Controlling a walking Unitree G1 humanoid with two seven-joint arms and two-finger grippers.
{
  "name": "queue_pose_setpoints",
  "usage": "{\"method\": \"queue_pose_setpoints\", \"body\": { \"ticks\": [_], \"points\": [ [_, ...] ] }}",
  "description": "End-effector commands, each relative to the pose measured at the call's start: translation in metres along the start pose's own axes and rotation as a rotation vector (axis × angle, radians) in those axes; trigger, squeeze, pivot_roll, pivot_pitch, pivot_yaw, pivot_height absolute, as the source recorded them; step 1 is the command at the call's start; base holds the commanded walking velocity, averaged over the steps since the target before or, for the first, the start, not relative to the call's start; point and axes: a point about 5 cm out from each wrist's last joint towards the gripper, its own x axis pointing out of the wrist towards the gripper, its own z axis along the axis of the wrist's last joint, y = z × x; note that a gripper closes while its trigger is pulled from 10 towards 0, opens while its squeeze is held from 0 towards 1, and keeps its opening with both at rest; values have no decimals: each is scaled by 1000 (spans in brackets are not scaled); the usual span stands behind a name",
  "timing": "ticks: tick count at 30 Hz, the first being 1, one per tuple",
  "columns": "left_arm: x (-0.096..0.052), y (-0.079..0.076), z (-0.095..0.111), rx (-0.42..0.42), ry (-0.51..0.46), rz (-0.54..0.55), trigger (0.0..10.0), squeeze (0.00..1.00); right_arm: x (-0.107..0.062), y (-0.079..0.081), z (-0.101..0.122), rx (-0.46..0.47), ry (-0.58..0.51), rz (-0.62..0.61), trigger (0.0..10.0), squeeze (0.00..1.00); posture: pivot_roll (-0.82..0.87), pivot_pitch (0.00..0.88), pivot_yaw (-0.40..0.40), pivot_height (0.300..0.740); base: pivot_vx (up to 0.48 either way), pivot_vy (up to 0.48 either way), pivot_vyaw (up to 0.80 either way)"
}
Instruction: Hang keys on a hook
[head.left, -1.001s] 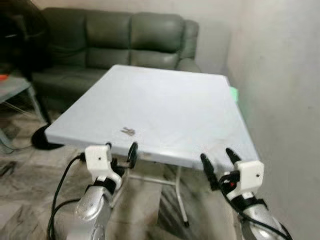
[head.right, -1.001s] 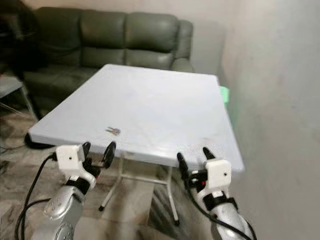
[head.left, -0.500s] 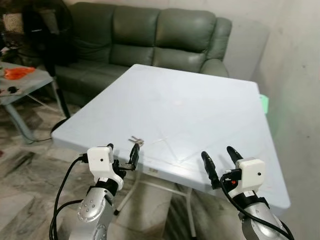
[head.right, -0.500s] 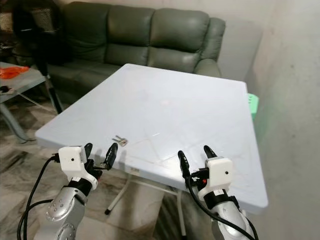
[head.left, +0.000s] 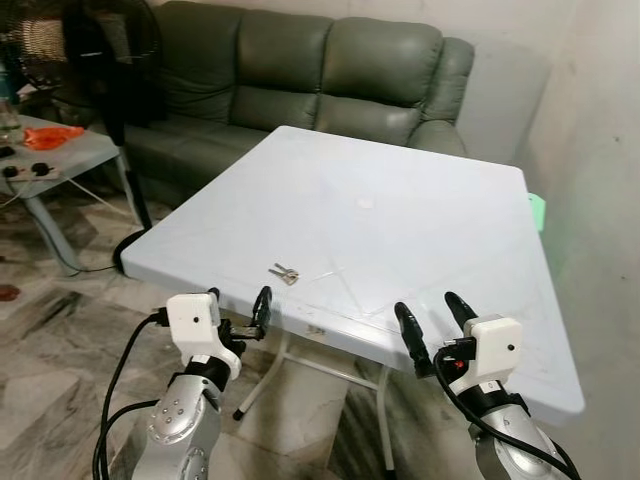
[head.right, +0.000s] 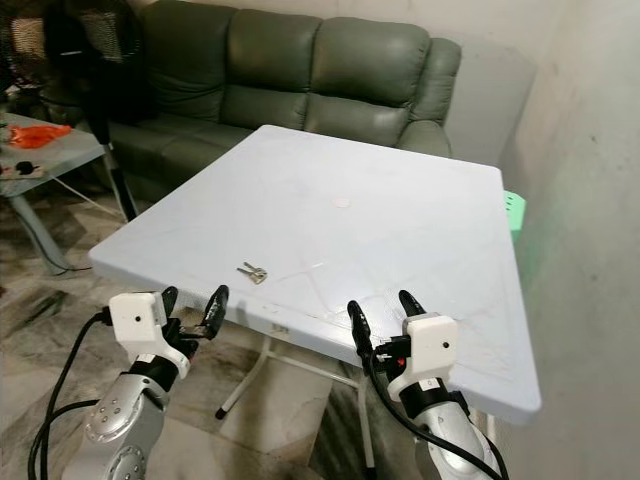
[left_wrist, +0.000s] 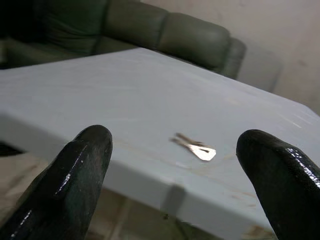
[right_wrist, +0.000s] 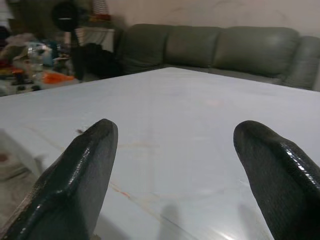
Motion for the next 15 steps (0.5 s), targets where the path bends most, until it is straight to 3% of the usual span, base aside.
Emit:
{"method": "queue_pose_setpoints", "body": {
  "ticks": [1, 15],
  "points": [
    [1, 2, 0, 2, 6, 4, 10000, 0, 1, 0, 1, 7, -5, 1, 10000, 0, 26, 1, -52, 740, 0, 330, 0],
    [2, 1, 0, -4, 9, 4, 10000, 0, 0, 0, 2, 4, -2, 1, 10000, 0, 25, 4, -55, 740, 0, 357, 0]
  ]
}}
